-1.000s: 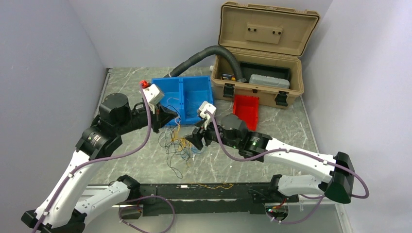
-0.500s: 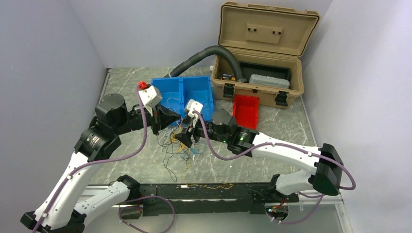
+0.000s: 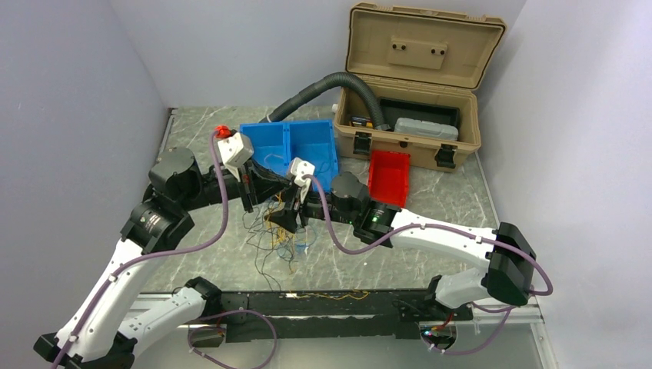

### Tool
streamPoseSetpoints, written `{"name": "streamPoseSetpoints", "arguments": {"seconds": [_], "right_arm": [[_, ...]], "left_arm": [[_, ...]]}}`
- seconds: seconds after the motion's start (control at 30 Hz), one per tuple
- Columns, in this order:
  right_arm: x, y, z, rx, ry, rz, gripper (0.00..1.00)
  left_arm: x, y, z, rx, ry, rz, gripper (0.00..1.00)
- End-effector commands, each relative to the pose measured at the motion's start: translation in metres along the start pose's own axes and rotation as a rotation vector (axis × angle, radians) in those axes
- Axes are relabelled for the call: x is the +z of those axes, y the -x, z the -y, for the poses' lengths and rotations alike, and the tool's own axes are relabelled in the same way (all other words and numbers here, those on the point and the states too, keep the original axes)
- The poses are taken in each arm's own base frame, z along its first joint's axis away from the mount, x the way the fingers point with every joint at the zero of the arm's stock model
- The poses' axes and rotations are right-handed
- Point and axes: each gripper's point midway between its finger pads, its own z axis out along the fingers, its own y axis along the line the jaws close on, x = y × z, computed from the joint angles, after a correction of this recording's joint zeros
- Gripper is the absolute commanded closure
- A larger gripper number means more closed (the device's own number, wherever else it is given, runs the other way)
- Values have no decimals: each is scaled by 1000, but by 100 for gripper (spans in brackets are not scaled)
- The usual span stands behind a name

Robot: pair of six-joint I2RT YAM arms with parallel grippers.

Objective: Untangle the cables

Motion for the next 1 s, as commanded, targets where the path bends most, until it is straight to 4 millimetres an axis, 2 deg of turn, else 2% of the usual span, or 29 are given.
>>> {"name": "streamPoseSetpoints", "arguments": {"seconds": [0.0, 0.03, 0.1, 0.17, 0.2, 0.3, 0.4, 0.5, 0.6, 0.7, 0.77, 0.87, 0.93, 0.97], "right_arm": [[0, 38, -10, 5, 47, 127, 54], [0, 38, -11, 12, 49, 130, 59], [0, 38, -13, 37, 59, 139, 63], [2, 36, -11, 77, 47, 154, 73], [2, 32, -9, 97, 29, 151, 77], [0, 16, 0, 133, -27, 129, 84], [-8, -15, 19, 189, -151, 85, 91], [-23, -57, 42, 255, -304, 13, 96], [-46, -110, 65, 341, -467, -74, 100], [-81, -157, 84, 436, -633, -152, 100], [-111, -174, 99, 481, -755, -178, 100], [-148, -177, 114, 499, -865, -166, 100], [-172, -169, 123, 489, -939, -145, 100], [-184, -159, 129, 481, -982, -118, 100]], "left_arm": [[4, 16, 10, 6, -67, 60, 100], [5, 16, 10, 3, -73, 65, 100], [6, 18, 11, -2, -79, 74, 100], [6, 19, 11, -8, -78, 81, 100], [6, 20, 10, -10, -73, 83, 100], [4, 23, 7, 1, -45, 87, 100], [-3, 30, -2, 29, 36, 99, 100], [-13, 39, -16, 59, 149, 118, 100], [-24, 45, -32, 71, 273, 135, 100], [-37, 49, -47, 72, 392, 147, 100], [-46, 49, -58, 74, 472, 150, 100], [-54, 46, -69, 85, 547, 143, 100], [-56, 42, -77, 79, 589, 126, 100], [-59, 38, -83, 67, 625, 108, 100]]}}
